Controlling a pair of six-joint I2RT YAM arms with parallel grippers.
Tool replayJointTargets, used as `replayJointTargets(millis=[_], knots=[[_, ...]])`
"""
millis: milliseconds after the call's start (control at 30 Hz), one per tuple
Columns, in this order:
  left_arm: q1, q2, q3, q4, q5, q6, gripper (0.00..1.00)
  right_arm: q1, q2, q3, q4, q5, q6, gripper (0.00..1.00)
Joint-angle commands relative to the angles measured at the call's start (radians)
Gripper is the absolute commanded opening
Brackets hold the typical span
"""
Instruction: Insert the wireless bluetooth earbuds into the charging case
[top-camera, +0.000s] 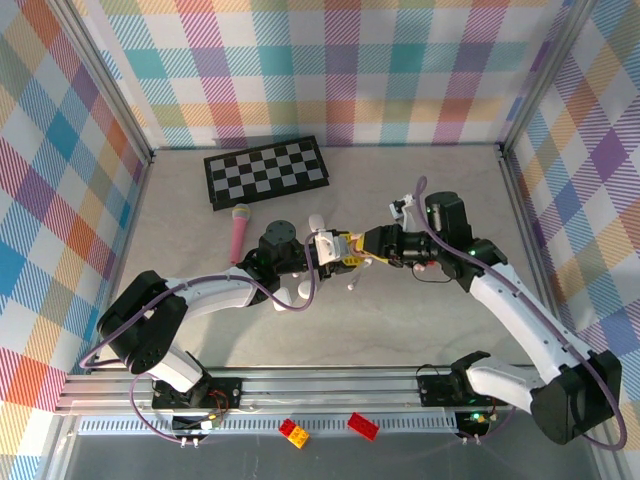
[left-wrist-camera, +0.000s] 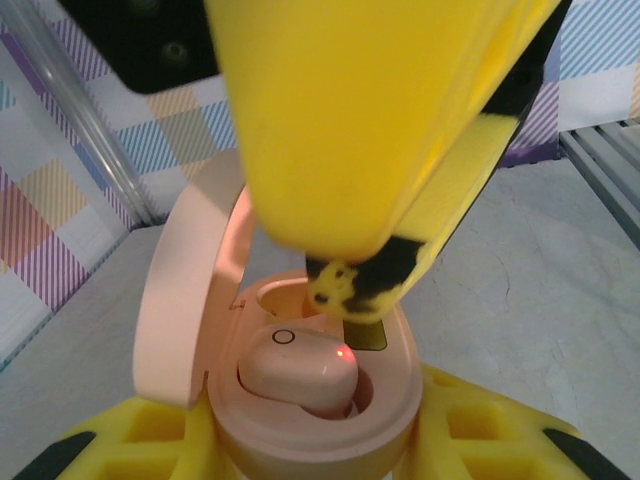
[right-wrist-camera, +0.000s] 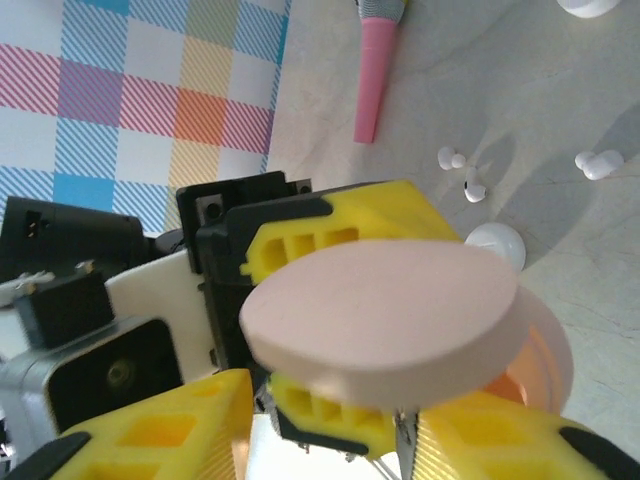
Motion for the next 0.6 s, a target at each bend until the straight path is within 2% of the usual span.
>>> replayJointTargets(millis=[0, 167, 300, 400, 567], knots=[[0.004, 0.003, 0.014, 0.077, 0.001, -0.026, 0.31, -0.003, -0.061, 0.004, -0.037, 0.019, -0.048, 0.45], [0.032, -0.014, -0.012, 0.103, -0.001, -0.051, 0.31, -0.015, -0.160, -0.008, -0.136, 0.172, -0.124, 0.47], [0.067, -0.050, -0.054, 0.104, -0.005, -0.063, 0.31, -0.069, -0.227, -0.052, -0.193, 0.280, -0.160, 0.49], [0.092, -0.083, -0.090, 0.109, -0.007, -0.079, 0.31, -0.112, -0.223, -0.099, -0.234, 0.387, -0.159, 0.50], [0.105, -0.138, -0.152, 0.126, -0.016, -0.122, 0.31, -0.175, -0.143, -0.181, -0.238, 0.542, -0.067, 0.51]])
